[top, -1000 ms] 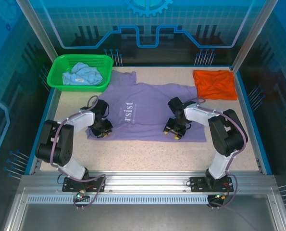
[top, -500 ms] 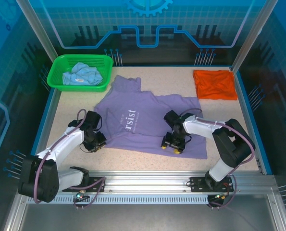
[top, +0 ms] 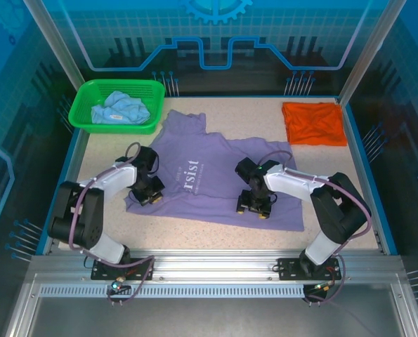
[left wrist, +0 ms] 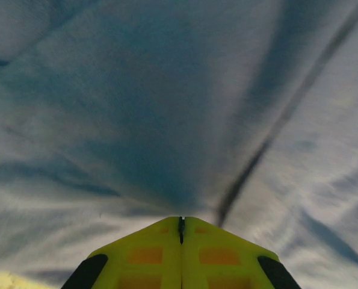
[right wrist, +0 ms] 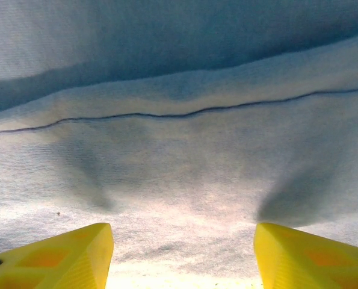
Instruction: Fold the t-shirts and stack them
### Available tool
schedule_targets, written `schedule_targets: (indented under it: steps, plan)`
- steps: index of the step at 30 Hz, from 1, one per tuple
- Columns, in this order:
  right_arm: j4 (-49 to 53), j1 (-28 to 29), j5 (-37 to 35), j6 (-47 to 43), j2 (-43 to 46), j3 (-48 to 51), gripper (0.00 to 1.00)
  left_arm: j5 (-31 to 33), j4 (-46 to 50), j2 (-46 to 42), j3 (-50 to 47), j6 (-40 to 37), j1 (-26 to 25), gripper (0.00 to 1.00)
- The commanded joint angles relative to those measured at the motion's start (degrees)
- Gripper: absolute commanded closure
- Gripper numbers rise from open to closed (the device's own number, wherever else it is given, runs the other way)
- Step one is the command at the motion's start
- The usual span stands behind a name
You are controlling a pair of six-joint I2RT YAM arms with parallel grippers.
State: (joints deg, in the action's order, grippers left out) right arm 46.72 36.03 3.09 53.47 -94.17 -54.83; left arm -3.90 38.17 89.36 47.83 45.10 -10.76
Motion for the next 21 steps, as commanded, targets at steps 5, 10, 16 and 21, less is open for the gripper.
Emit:
schedule_targets:
  steps: [5, 10, 16, 21]
  plan:
    - [-1.9, 0.8, 0.2, -1.6, -2.6, 3.0, 0.36, -1.5, -2.8, -0.4, -7.9, 4.7, 0.1, 0.91]
    - [-3.3, 1.3, 2.3, -2.9, -1.6, 8.3, 0.35, -1.9, -0.7, -7.5, -14.1, 7.9, -0.3, 0.90]
    - [-3.1, 1.8, 3.1, -5.3, 1.2, 12.6, 0.34, -2.0, 4.3, -18.6, -20.3, 11.4, -0.7, 0.89]
    - [-4.3, 3.0, 5.2, -7.6, 1.0, 14.0, 0.33, -2.6, 9.7, -27.0, -22.6, 14.9, -1.4, 0.90]
